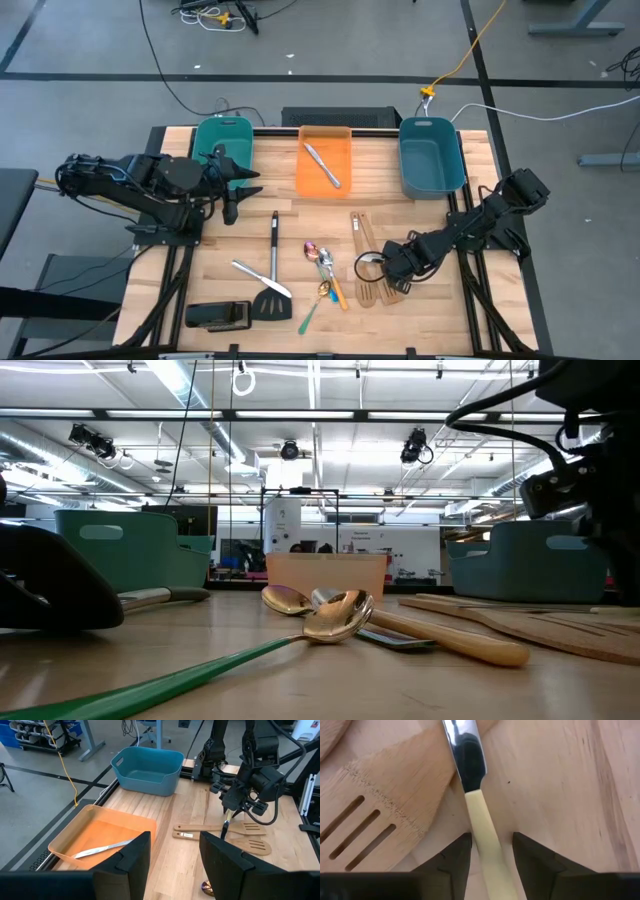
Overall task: Pick & Place Kitchen Items
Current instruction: Put the yellow knife into the orange bin
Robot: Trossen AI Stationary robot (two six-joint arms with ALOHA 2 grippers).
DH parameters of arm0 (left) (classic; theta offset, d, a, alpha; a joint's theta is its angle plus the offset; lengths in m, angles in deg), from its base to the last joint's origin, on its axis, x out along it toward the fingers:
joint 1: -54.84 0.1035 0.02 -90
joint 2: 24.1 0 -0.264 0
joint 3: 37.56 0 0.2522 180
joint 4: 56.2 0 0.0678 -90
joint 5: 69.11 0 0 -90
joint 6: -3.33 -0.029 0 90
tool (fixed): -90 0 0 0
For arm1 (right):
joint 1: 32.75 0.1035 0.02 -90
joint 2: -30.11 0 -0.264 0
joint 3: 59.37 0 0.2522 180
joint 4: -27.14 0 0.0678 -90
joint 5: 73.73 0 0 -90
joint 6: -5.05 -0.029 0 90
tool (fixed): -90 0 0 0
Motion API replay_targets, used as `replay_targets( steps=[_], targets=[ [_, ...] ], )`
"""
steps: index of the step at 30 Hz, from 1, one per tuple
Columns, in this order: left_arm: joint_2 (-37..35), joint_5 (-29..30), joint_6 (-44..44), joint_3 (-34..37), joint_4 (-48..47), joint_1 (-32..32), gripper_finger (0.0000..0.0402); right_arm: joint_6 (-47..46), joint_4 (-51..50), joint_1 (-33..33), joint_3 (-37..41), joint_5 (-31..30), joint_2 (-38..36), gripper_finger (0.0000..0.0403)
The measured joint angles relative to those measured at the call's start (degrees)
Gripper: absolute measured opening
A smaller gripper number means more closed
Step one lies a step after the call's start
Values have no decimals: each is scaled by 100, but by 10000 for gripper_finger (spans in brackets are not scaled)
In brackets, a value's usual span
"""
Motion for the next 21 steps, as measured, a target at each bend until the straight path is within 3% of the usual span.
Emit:
replay_targets(
  steps=[6, 12, 21],
  targets=[
    [-1, 2, 0, 0, 0, -1, 177, 103, 40, -44, 4, 116, 2, 123],
    [1, 0, 0, 0, 0, 0, 177, 213, 61, -44, 4, 135, 2, 60],
    [1, 2, 0, 0, 0, 0, 177, 330, 29, -46, 4, 133, 0, 59]
  ],
)
